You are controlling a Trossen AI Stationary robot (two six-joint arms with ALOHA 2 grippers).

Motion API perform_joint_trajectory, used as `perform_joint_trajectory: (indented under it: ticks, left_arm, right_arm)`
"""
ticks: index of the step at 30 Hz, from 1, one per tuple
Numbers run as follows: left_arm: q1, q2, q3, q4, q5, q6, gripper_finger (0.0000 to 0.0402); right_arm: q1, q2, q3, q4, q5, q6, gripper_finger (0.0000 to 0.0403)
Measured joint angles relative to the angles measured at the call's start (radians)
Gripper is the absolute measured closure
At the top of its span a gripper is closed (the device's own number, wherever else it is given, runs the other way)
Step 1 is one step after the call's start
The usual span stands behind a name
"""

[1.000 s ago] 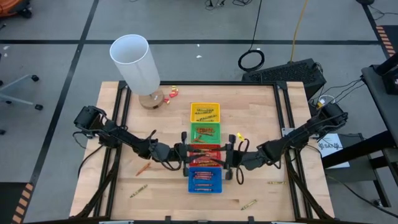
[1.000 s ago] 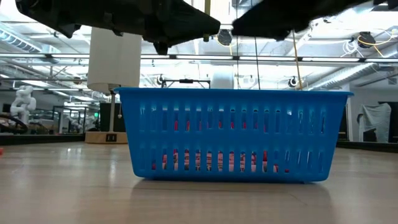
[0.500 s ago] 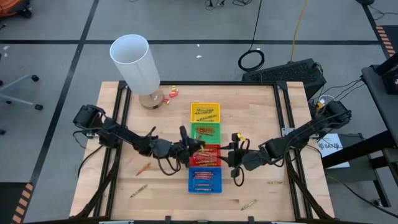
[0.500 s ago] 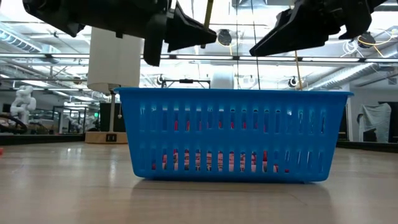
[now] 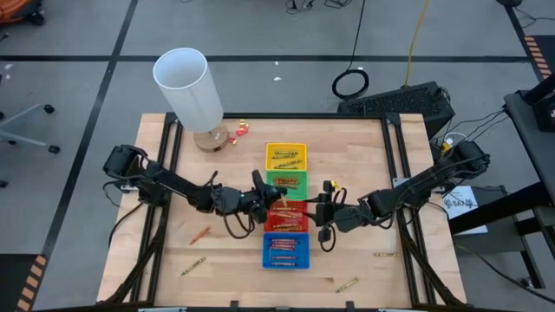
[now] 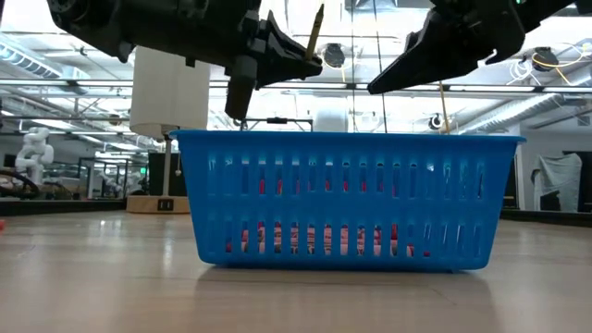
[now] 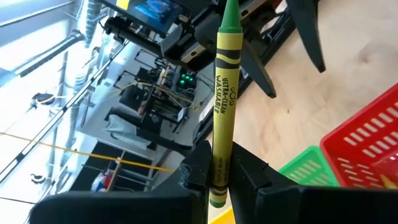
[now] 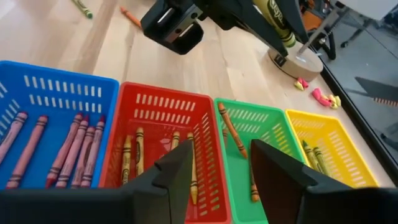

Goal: Sort crayons
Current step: Put the green crayon into the yellow bin

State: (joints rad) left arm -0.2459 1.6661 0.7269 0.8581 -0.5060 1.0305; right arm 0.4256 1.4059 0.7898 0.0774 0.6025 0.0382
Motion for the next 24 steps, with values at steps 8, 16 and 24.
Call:
perform_joint_trajectory:
  ticks: [8, 16, 24]
  left_arm:
    - [0.009, 0.0, 0.0, -0.005, 0.0, -0.001, 0.0359]
    - [0.009, 0.0, 0.0, -0.009, 0.0, -0.173, 0.0359]
    - [0.008, 0.0, 0.0, -0.01, 0.0, -0.456, 0.0359]
  right_arm:
    - [-0.008, 0.0, 0.0, 0.0, -0.001, 0.062, 0.0257]
    - [-0.008, 0.0, 0.0, 0.0, -0.001, 0.133, 0.0257]
    - [-0.008, 0.0, 0.0, 0.0, -0.001, 0.258, 0.0257]
